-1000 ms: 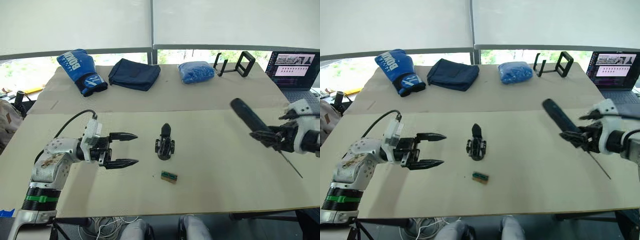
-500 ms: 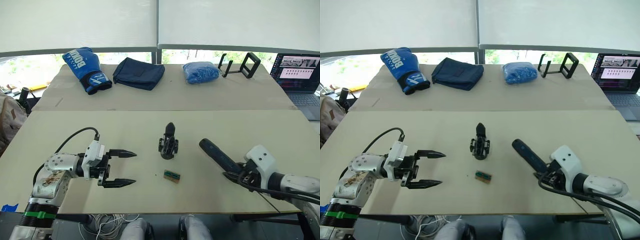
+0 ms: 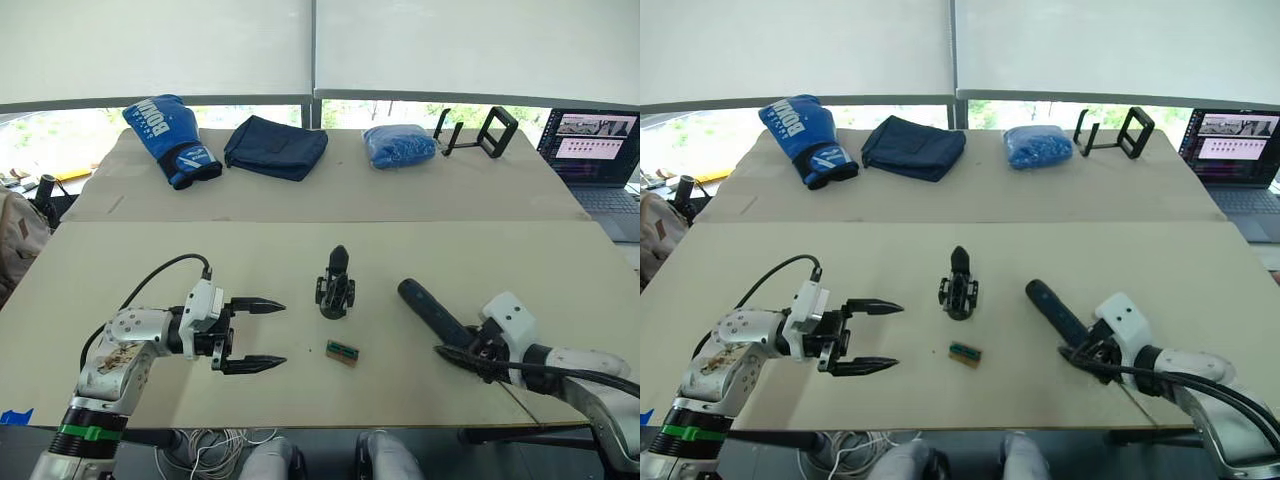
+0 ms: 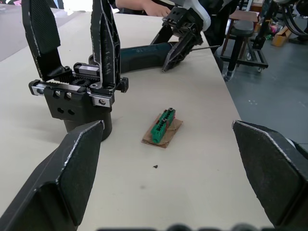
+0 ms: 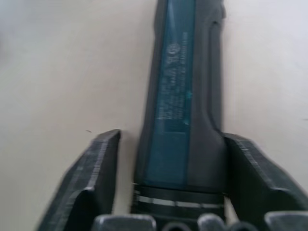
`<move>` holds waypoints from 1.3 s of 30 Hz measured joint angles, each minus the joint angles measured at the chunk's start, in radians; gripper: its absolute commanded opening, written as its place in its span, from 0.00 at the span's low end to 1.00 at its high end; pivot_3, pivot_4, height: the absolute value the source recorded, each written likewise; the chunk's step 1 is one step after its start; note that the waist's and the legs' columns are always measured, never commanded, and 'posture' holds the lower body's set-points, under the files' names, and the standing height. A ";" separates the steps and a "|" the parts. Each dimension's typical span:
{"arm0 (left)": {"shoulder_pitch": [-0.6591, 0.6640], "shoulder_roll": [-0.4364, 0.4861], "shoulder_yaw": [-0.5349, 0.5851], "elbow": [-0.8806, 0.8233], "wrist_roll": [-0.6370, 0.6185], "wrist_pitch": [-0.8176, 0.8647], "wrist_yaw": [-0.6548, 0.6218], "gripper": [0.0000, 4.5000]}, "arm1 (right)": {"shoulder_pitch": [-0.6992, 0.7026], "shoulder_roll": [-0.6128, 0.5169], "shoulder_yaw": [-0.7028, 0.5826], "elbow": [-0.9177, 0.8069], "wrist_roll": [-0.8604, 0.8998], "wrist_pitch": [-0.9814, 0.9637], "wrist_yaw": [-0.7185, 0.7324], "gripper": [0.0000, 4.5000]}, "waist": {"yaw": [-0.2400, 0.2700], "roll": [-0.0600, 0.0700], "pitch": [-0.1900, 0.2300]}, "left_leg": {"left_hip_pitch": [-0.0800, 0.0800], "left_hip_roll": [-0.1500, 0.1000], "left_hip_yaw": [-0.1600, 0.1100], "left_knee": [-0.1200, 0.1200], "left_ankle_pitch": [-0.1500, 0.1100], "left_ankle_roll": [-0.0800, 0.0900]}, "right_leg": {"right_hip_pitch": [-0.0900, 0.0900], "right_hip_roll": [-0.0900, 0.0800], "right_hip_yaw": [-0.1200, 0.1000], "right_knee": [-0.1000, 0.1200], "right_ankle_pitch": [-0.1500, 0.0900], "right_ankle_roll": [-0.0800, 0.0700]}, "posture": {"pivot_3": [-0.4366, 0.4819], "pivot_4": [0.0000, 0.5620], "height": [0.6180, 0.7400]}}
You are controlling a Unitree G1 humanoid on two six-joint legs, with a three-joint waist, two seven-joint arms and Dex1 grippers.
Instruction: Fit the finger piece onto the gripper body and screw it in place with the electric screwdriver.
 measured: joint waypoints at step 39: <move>0.002 -0.071 -0.051 0.021 0.016 -0.026 0.031 1.00 | -0.945 -0.324 0.792 0.117 0.205 0.781 -0.050 0.99 | -0.018 -0.003 0.000 | -0.005 0.000 -0.001 0.002 0.000 0.001 | -0.004 -0.008 -0.006 0.001 0.002 -0.006 | 0.48 0.27 1.00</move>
